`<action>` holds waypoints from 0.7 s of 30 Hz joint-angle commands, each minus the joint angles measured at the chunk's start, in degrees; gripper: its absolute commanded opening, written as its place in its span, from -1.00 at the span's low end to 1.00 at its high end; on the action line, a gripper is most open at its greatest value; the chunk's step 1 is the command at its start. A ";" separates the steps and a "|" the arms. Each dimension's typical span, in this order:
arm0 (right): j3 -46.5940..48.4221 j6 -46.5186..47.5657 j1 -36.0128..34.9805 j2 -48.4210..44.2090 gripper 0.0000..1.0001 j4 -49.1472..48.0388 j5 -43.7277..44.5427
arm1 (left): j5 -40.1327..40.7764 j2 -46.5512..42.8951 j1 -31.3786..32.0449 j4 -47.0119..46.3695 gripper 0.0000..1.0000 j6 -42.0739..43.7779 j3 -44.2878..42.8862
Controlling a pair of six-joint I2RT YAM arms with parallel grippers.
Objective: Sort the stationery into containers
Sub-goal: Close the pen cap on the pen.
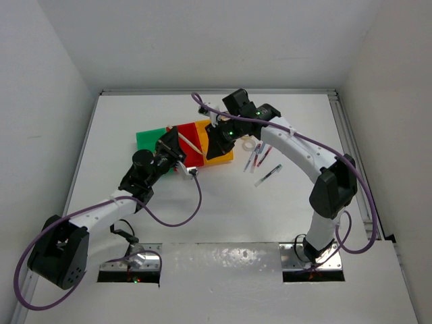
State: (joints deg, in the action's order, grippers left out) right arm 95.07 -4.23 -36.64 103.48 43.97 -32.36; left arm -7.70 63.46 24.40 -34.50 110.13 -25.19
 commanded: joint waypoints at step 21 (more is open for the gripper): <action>0.47 0.80 -0.97 -1.09 -1.00 0.07 -0.69 | -0.29 -1.15 -0.58 -1.80 -1.00 0.00 -0.83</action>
State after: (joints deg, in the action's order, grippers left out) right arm 95.04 -4.23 -36.97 103.48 44.01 -32.16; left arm -7.66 63.44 24.29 -34.48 110.10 -25.19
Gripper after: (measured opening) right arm 0.011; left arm 0.097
